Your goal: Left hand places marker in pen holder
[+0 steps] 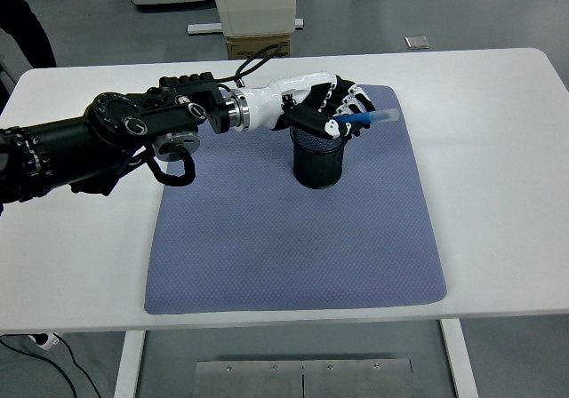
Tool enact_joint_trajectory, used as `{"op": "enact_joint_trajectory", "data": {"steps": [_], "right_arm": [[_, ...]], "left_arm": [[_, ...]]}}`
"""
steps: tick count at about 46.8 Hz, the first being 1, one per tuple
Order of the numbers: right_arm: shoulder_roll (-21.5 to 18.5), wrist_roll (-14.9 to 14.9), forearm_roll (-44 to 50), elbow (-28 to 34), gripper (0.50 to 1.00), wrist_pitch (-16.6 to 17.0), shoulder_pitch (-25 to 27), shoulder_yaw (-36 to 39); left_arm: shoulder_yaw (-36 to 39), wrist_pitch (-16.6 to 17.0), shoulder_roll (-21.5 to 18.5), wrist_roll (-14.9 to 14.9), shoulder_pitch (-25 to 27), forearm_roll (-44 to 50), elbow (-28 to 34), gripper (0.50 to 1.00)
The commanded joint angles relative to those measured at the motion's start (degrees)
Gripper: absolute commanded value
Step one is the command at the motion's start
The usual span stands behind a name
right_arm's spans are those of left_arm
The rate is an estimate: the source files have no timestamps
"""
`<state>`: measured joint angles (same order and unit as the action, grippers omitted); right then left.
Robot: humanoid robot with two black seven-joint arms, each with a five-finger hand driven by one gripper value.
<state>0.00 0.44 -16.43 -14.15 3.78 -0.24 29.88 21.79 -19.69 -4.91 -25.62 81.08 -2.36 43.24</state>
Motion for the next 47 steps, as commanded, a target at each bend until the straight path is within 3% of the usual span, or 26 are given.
{"op": "enact_joint_trajectory", "data": {"steps": [1, 6, 10, 12, 13, 16, 21, 22, 27, 47], "right_arm": [[0.00, 0.00, 0.00, 0.00, 1.000, 0.00, -0.02, 0.00], [0.00, 0.00, 0.00, 0.00, 1.000, 0.00, -0.02, 0.00], [0.00, 0.00, 0.00, 0.00, 1.000, -0.09, -0.02, 0.00], [0.00, 0.00, 0.00, 0.00, 1.000, 0.00, 0.07, 0.00], [0.00, 0.00, 0.00, 0.00, 1.000, 0.00, -0.02, 0.00], [0.00, 0.00, 0.00, 0.00, 1.000, 0.00, -0.02, 0.00], [0.00, 0.00, 0.00, 0.00, 1.000, 0.00, -0.02, 0.00], [0.00, 0.00, 0.00, 0.00, 1.000, 0.00, 0.06, 0.00], [0.00, 0.00, 0.00, 0.00, 1.000, 0.00, -0.02, 0.00], [0.00, 0.00, 0.00, 0.00, 1.000, 0.00, -0.02, 0.00]], "left_arm": [[0.00, 0.00, 0.43, -0.13, -0.57, 0.78, 0.00, 0.569], [-0.08, 0.00, 0.43, -0.13, -0.75, 1.48, 0.00, 0.607], [-0.08, 0.00, 0.43, -0.48, -0.75, 2.45, 0.00, 0.701], [-0.08, 0.00, 0.43, -0.48, -0.75, 2.63, 0.00, 0.716], [-0.08, 0.00, 0.34, -0.48, -0.75, 3.06, 0.00, 0.809], [-0.08, 0.09, 0.08, -0.57, -0.75, 3.50, 0.00, 0.894], [-0.17, 0.00, -0.19, -0.57, -0.75, 4.12, 0.00, 0.921], [-0.52, 0.00, -0.36, -0.57, -0.58, 4.56, 0.00, 0.959], [-1.40, 0.00, -0.97, -0.57, 0.04, 4.82, 0.00, 1.000], [-7.55, 0.44, -8.53, -0.39, -0.48, 4.03, -2.19, 1.000]]}}
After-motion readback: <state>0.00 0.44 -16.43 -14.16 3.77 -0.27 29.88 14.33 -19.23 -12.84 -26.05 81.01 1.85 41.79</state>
